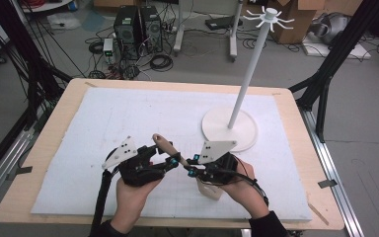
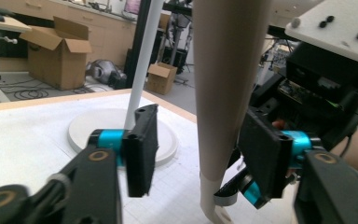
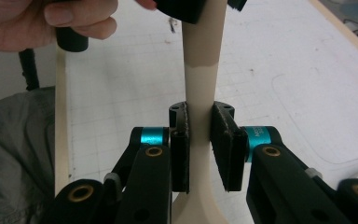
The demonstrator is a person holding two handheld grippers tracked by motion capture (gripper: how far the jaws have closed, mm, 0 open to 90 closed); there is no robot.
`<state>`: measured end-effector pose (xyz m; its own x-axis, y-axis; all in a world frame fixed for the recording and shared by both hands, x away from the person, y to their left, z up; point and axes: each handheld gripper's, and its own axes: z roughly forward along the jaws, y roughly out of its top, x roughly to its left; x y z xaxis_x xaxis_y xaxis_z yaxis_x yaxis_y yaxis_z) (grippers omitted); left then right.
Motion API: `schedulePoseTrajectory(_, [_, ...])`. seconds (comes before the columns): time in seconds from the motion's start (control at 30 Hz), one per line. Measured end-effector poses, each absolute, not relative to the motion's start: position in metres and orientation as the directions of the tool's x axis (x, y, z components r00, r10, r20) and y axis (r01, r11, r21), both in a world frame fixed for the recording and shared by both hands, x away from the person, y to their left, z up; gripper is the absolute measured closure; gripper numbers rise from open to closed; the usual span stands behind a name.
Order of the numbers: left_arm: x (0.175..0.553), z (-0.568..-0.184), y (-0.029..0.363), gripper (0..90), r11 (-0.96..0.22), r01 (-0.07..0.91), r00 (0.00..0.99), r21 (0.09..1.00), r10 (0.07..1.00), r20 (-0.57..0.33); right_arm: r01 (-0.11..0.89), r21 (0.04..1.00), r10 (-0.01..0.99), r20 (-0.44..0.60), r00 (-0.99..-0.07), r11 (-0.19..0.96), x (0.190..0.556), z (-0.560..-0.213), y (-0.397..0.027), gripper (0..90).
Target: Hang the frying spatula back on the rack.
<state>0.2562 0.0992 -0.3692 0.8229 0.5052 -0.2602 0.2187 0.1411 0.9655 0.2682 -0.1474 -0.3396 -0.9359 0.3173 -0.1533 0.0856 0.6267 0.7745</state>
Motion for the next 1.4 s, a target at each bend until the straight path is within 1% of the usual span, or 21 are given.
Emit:
schedulePoseTrajectory(0.07, [0.256, -0.369, 0.099, 61.8, 0.145, 0.208, 0.826, 0.967, 0.504, -0.253, 0.091, 0.771, 0.323, -0.153, -0.934, 0.63, 0.268, -0.339, -0.147, 77.9])
schedulePoseTrajectory(0.1, [0.255, -0.369, 0.098, 68.4, 0.144, 0.202, 0.833, 0.969, 0.494, -0.247, 0.097, 0.771, 0.332, -0.154, -0.931, 0.629, 0.267, -0.339, -0.146, 77.9])
schedulePoseTrajectory(0.13, [0.255, -0.369, 0.098, 68.4, 0.145, 0.197, 0.838, 0.97, 0.488, -0.243, 0.097, 0.771, 0.332, -0.154, -0.931, 0.629, 0.267, -0.339, -0.146, 77.9])
schedulePoseTrajectory(0.17, [0.255, -0.368, 0.097, 72.7, 0.149, 0.203, 0.841, 0.968, 0.48, -0.251, 0.096, 0.773, 0.337, -0.159, -0.928, 0.628, 0.267, -0.339, -0.146, 77.9])
schedulePoseTrajectory(0.43, [0.26, -0.366, 0.099, 73.7, 0.147, 0.206, 0.867, 0.967, 0.43, -0.25, 0.086, 0.787, 0.34, -0.163, -0.926, 0.611, 0.266, -0.339, -0.148, 77.5])
schedulePoseTrajectory(0.53, [0.263, -0.362, 0.101, 74.0, 0.132, 0.192, 0.89, 0.972, 0.395, -0.23, 0.074, 0.8, 0.331, -0.16, -0.93, 0.595, 0.266, -0.339, -0.15, 77.1])
schedulePoseTrajectory(0.6, [0.264, -0.357, 0.102, 74.1, 0.116, 0.185, 0.91, 0.976, 0.353, -0.215, 0.065, 0.814, 0.305, -0.142, -0.942, 0.578, 0.266, -0.338, -0.152, 75.7])
schedulePoseTrajectory(0.63, [0.266, -0.352, 0.104, 74.2, 0.097, 0.179, 0.926, 0.979, 0.32, -0.201, 0.048, 0.829, 0.282, -0.135, -0.95, 0.558, 0.264, -0.337, -0.156, 71.5])
schedulePoseTrajectory(0.67, [0.266, -0.352, 0.104, 74.2, 0.097, 0.179, 0.926, 0.979, 0.32, -0.201, 0.048, 0.829, 0.282, -0.135, -0.95, 0.558, 0.264, -0.337, -0.156, 71.5])
schedulePoseTrajectory(0.73, [0.267, -0.347, 0.108, 74.3, 0.086, 0.178, 0.939, 0.98, 0.283, -0.196, 0.037, 0.845, 0.266, -0.126, -0.956, 0.533, 0.264, -0.336, -0.16, 65.1])
schedulePoseTrajectory(0.77, [0.269, -0.343, 0.111, 74.4, 0.07, 0.174, 0.951, 0.982, 0.246, -0.186, 0.046, 0.875, 0.241, -0.082, -0.967, 0.483, 0.266, -0.334, -0.165, 59.3])
schedulePoseTrajectory(0.8, [0.269, -0.343, 0.111, 74.4, 0.07, 0.174, 0.951, 0.982, 0.246, -0.186, 0.046, 0.875, 0.241, -0.082, -0.967, 0.483, 0.266, -0.334, -0.165, 59.3])
schedulePoseTrajectory(0.83, [0.271, -0.339, 0.114, 74.4, 0.051, 0.168, 0.967, 0.984, 0.184, -0.175, 0.061, 0.899, 0.201, -0.031, -0.979, 0.433, 0.267, -0.332, -0.168, 54.7])
schedulePoseTrajectory(0.87, [0.271, -0.339, 0.114, 74.5, 0.051, 0.168, 0.967, 0.984, 0.184, -0.175, 0.061, 0.899, 0.201, -0.031, -0.979, 0.433, 0.267, -0.332, -0.168, 54.7])
schedulePoseTrajectory(0.9, [0.271, -0.336, 0.114, 74.5, 0.049, 0.157, 0.977, 0.986, 0.14, -0.162, 0.068, 0.905, 0.19, -0.015, -0.982, 0.419, 0.267, -0.331, -0.169, 53.3])
schedulePoseTrajectory(0.93, [0.272, -0.333, 0.115, 74.5, 0.038, 0.148, 0.982, 0.988, 0.112, -0.151, 0.078, 0.915, 0.169, 0.011, -0.986, 0.396, 0.267, -0.33, -0.168, 52.1])
schedulePoseTrajectory(0.97, [0.272, -0.331, 0.114, 74.6, 0.035, 0.147, 0.985, 0.989, 0.09, -0.149, 0.083, 0.927, 0.124, 0.04, -0.992, 0.366, 0.268, -0.328, -0.166, 51.4])
schedulePoseTrajectory(1.13, [0.273, -0.323, 0.113, 74.6, 0.036, 0.104, 0.995, 0.994, 0.005, -0.104, 0.09, 0.937, 0.048, 0.078, -0.996, 0.337, 0.267, -0.327, -0.158, 51.7])
schedulePoseTrajectory(1.27, [0.275, -0.321, 0.111, 74.6, 0.048, 0.122, 0.99, 0.991, -0.075, -0.118, 0.098, 0.935, 0.037, 0.091, -0.995, 0.34, 0.266, -0.328, -0.15, 54.0])
schedulePoseTrajectory(1.37, [0.274, -0.32, 0.11, 74.7, 0.037, 0.113, 0.99, 0.993, -0.092, -0.109, 0.085, 0.941, 0.004, 0.089, -0.996, 0.329, 0.264, -0.33, -0.147, 62.1])
schedulePoseTrajectory(1.4, [0.275, -0.32, 0.109, 74.7, 0.034, 0.108, 0.99, 0.994, -0.094, -0.104, 0.085, 0.941, 0.004, 0.089, -0.996, 0.329, 0.264, -0.33, -0.147, 62.1])
